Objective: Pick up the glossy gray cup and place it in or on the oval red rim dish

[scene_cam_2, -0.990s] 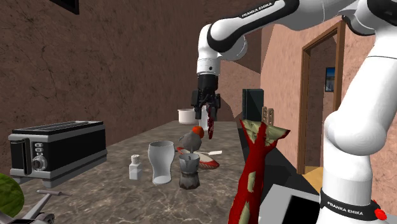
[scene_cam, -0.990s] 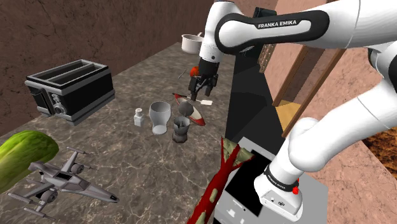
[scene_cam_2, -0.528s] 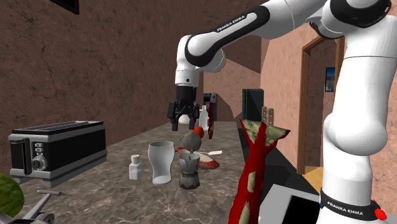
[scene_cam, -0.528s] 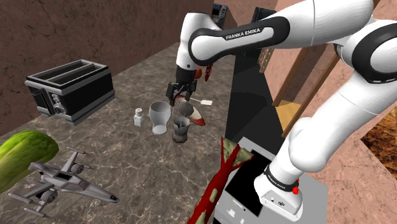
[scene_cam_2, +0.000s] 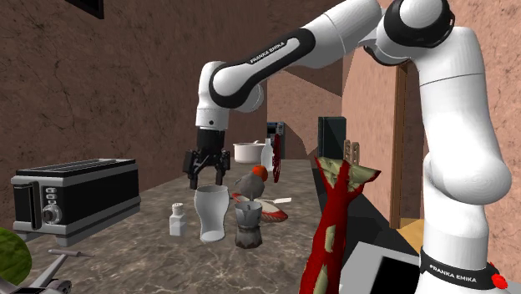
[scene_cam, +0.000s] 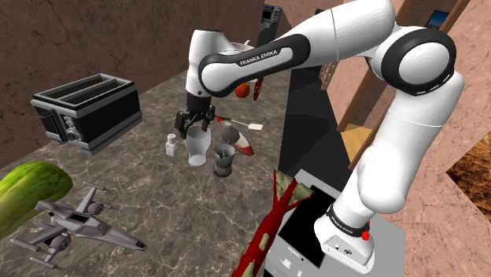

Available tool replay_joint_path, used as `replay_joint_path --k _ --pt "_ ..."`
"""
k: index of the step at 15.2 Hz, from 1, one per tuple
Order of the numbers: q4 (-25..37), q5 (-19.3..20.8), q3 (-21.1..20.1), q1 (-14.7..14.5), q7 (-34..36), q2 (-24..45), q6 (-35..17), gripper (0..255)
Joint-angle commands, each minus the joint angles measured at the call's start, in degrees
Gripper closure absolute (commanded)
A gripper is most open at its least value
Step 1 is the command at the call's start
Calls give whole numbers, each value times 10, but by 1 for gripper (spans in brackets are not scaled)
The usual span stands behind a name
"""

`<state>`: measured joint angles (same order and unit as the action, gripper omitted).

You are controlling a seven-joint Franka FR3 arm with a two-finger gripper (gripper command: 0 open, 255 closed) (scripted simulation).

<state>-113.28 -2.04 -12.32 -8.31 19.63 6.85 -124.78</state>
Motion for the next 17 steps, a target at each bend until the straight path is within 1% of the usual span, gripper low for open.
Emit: replay_joint_path --k 1,8,16,17 --pt "26 10 -1 -4 7 28 -4 0" --pt "6 18 0 -8 12 59 -55 0" --pt "6 18 0 -8 12 59 -55 0" --pt "6 18 0 -8 12 59 -55 255"
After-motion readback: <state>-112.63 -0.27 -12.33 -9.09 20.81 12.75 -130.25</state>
